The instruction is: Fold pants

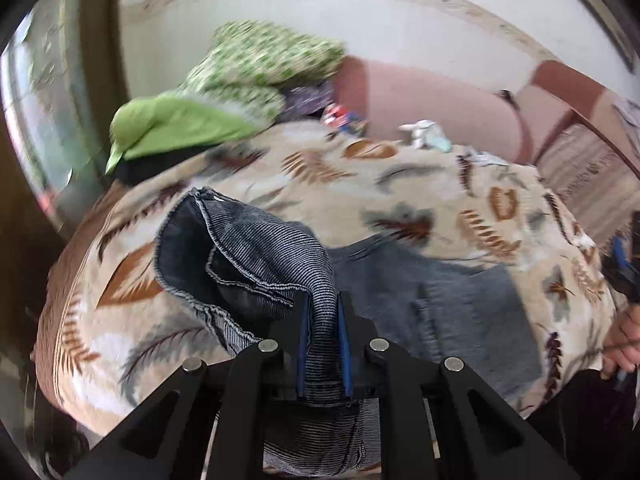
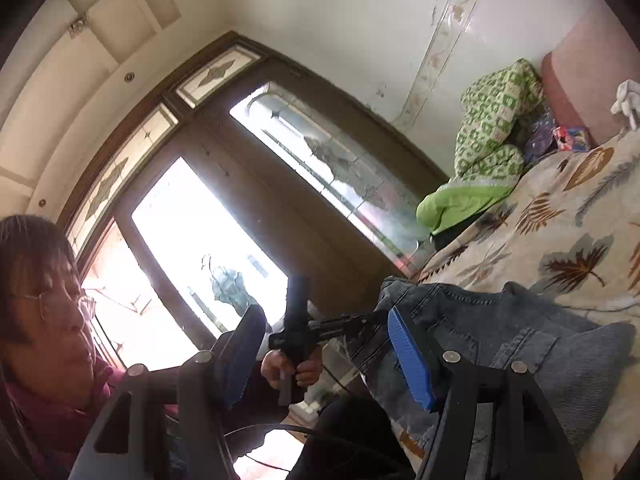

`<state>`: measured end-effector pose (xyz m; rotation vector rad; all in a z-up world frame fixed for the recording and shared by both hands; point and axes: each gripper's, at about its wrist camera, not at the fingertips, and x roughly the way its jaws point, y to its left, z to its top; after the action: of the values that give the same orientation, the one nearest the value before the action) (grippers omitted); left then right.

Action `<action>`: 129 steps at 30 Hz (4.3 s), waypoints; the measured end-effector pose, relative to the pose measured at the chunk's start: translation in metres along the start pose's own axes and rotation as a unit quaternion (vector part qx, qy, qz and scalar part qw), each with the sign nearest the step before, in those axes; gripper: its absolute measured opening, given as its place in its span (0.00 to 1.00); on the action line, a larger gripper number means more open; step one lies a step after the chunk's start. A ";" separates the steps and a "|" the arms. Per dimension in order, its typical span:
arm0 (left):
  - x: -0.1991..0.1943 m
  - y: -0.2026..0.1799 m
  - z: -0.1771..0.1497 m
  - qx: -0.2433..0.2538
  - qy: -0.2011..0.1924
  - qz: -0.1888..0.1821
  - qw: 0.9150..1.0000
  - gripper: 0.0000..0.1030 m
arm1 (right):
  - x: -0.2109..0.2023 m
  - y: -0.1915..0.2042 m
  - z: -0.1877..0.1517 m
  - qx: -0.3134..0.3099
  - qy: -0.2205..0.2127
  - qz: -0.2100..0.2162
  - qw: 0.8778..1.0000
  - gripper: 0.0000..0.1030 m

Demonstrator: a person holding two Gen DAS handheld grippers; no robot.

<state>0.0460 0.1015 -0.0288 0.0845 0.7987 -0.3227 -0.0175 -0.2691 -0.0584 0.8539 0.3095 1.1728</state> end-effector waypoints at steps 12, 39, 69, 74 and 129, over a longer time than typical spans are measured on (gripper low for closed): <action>0.040 -0.225 0.020 0.162 0.037 -0.124 0.978 0.12 | -0.120 0.005 0.027 0.024 -0.159 -0.045 0.986 0.67; 0.061 -0.013 -0.049 0.003 0.072 0.036 0.997 0.57 | -0.007 -0.064 -0.044 0.163 0.132 -0.213 0.954 0.74; 0.088 -0.099 -0.054 0.066 0.092 -0.111 0.987 0.54 | -0.024 -0.110 -0.014 0.129 0.006 -0.446 0.886 0.12; 0.091 -0.081 -0.059 0.039 0.094 -0.104 0.989 0.64 | -0.043 -0.091 -0.012 0.147 -0.008 -0.380 0.913 0.21; 0.053 -0.074 -0.042 0.067 0.026 -0.175 0.982 0.80 | -0.010 0.012 -0.046 -0.038 0.101 -0.563 0.819 0.14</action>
<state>0.0278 0.0258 -0.0926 0.0785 0.8438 -0.7091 -0.0581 -0.2575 -0.0824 0.3238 0.8028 0.1387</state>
